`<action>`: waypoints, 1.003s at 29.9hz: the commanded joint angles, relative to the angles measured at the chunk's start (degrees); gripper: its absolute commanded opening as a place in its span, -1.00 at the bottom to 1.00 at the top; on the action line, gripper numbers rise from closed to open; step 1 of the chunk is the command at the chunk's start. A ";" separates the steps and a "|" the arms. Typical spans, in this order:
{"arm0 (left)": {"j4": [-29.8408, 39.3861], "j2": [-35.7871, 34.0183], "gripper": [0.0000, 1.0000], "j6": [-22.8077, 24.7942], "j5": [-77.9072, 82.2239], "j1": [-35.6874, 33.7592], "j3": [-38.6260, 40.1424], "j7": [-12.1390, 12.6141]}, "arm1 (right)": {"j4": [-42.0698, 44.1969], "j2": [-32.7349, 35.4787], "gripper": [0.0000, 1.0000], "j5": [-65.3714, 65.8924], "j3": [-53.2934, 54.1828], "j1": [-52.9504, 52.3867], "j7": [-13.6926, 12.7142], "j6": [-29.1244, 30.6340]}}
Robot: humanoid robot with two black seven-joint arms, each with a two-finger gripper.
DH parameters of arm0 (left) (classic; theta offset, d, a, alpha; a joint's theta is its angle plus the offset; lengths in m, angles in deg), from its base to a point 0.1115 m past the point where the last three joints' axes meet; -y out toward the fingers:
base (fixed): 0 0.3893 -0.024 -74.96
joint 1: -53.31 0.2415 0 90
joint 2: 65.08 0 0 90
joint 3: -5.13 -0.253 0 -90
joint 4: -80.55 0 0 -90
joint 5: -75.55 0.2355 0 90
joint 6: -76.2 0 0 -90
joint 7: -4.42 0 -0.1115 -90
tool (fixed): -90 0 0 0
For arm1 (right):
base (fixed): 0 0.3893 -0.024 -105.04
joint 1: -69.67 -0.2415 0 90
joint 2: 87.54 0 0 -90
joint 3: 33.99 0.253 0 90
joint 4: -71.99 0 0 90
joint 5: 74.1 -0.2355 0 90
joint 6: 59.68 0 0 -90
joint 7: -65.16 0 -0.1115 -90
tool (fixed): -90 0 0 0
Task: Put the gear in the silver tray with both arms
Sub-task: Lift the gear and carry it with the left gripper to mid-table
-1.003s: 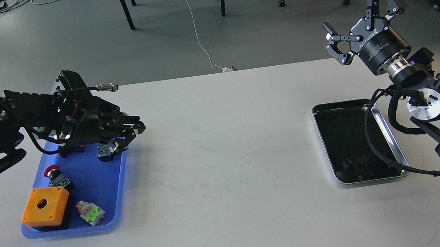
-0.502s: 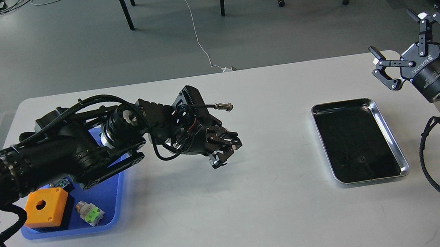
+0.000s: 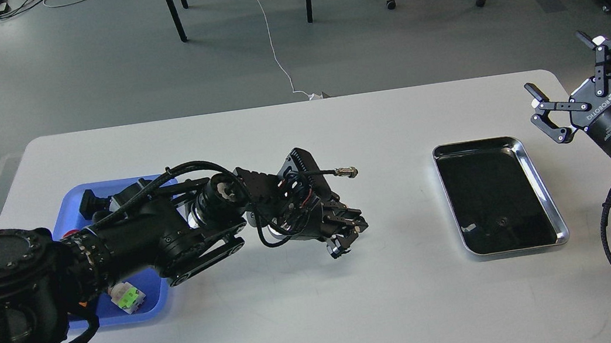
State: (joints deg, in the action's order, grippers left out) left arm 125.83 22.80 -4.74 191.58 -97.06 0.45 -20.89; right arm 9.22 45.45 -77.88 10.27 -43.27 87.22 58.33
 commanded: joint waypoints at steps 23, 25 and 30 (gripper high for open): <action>-3.27 2.12 -0.48 -2.65 -0.10 4.03 -0.07 2.81 | -0.95 0.25 0.98 0.17 -0.06 -0.09 0.00 -0.01; -3.27 2.12 -0.48 -2.65 -0.10 4.03 -0.07 2.81 | -0.95 0.25 0.98 0.17 -0.06 -0.09 0.00 -0.01; -3.18 2.12 0.25 -4.05 -2.73 3.59 0.19 2.54 | -0.95 0.25 0.98 0.17 -0.14 -0.18 0.00 -0.01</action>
State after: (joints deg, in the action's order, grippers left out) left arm 122.55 24.88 -8.33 189.83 -93.23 0.51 -18.23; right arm 8.26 45.67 -77.70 10.20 -43.43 87.22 58.32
